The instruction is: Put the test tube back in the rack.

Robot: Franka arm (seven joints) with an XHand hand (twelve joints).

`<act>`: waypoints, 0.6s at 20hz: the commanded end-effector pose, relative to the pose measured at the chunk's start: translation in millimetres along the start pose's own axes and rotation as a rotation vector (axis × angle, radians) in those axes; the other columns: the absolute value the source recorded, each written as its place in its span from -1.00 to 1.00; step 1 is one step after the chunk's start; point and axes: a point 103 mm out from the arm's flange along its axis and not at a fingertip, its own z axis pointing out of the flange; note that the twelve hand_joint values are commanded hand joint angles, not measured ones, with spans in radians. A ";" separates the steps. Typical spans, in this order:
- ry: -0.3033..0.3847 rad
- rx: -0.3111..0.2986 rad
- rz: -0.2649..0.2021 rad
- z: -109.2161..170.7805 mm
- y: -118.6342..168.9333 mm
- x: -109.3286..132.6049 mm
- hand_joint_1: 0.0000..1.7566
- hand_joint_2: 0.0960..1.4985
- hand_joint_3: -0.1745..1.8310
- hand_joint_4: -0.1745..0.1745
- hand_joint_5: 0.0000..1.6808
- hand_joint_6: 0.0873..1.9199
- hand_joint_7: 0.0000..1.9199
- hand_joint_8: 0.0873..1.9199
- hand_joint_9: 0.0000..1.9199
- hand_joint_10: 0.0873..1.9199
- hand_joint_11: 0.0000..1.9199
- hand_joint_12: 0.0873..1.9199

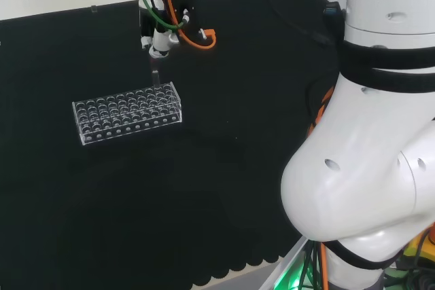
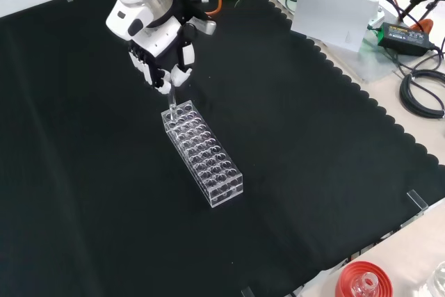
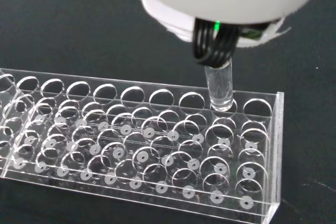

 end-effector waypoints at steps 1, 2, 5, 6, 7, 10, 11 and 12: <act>0.002 0.001 -0.004 1.4 1.4 2.0 0.65 -0.43 0.01 -1.00 0.60 -0.47 0.53 -0.43 0.41 -0.55 0.35 -0.06; 0.000 0.002 -0.004 1.3 1.5 1.9 0.65 -0.43 0.01 -1.00 0.60 -0.47 0.53 -0.43 0.41 -0.55 0.35 -0.06; -0.002 0.007 -0.005 1.8 2.3 1.6 0.65 -0.43 0.01 -1.00 0.60 -0.47 0.53 -0.43 0.41 -0.55 0.35 -0.06; -0.001 0.007 -0.003 1.9 2.6 1.3 0.65 -0.43 0.01 -1.00 0.60 -0.47 0.53 -0.43 0.41 -0.55 0.35 -0.06; 0.040 -0.006 -0.048 3.0 4.8 2.5 0.65 -0.43 0.01 -1.00 0.60 -0.47 0.53 -0.43 0.41 -0.55 0.35 -0.06; 0.020 -0.001 -0.017 2.7 2.2 -1.6 0.65 -0.43 0.01 -1.00 0.60 -0.47 0.53 -0.43 0.41 -0.55 0.35 -0.06; -0.019 0.018 0.022 2.7 2.1 -2.0 0.65 -0.43 0.02 -1.00 0.60 -0.47 0.53 -0.43 0.41 -0.55 0.35 -0.06; -0.025 0.021 0.024 2.4 0.9 -2.5 0.65 -0.43 0.02 -1.00 0.60 -0.47 0.53 -0.43 0.41 -0.55 0.35 -0.06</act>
